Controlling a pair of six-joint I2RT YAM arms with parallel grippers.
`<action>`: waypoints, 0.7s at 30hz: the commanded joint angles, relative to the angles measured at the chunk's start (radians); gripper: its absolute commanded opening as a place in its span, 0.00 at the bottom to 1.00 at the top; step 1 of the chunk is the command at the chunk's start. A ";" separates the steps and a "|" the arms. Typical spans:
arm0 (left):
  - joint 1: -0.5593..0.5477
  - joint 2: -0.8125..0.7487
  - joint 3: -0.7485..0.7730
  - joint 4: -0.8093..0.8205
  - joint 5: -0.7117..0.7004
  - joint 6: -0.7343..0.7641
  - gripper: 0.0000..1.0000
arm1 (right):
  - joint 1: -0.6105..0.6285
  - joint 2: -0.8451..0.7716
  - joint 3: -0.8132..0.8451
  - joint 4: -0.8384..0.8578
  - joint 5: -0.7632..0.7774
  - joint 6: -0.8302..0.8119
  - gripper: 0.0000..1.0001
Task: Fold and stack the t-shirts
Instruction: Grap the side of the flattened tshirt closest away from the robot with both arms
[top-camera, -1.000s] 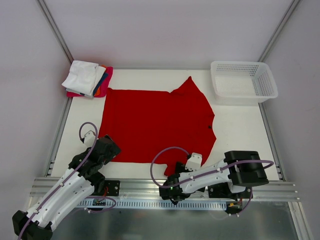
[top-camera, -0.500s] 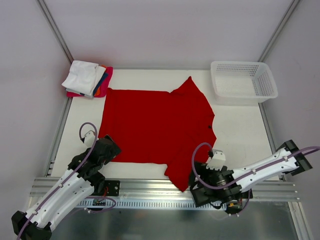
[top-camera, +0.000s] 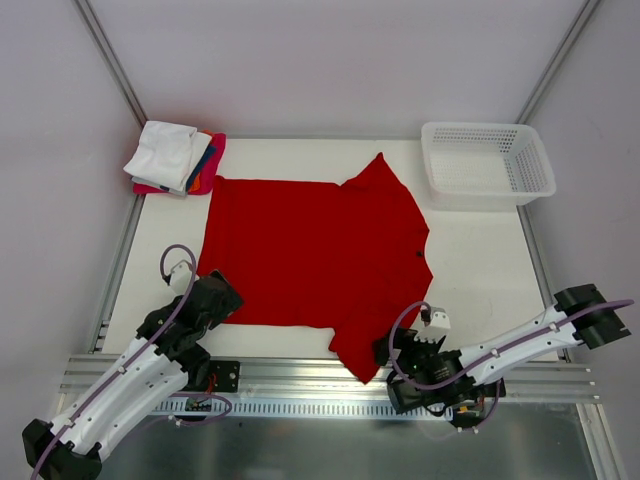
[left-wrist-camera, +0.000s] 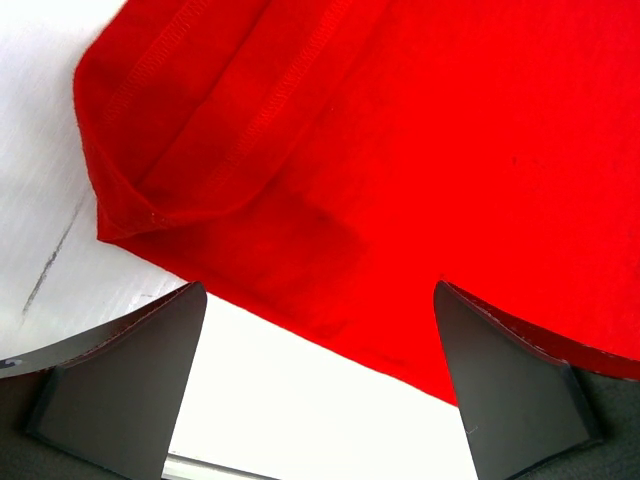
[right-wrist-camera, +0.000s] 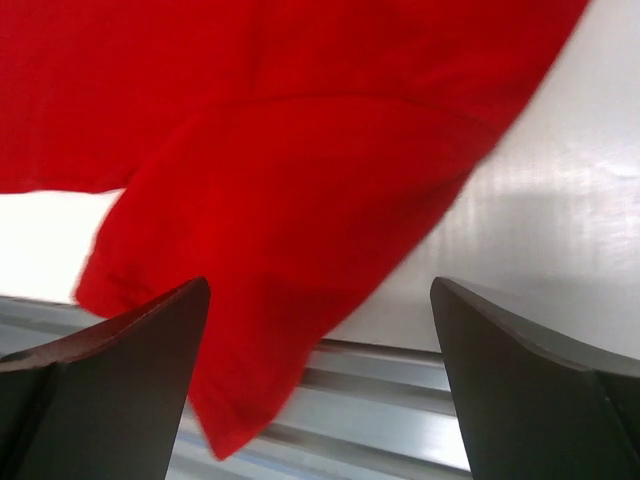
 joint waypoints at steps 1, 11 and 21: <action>-0.012 0.008 0.029 0.011 -0.035 0.007 0.99 | -0.010 -0.004 -0.006 0.128 0.053 0.171 0.97; -0.016 -0.001 0.029 0.011 -0.030 0.010 0.99 | -0.090 0.125 0.013 0.333 -0.010 0.037 0.95; -0.018 -0.003 0.029 0.011 -0.030 0.010 0.99 | -0.108 0.149 0.055 0.275 -0.082 0.037 0.41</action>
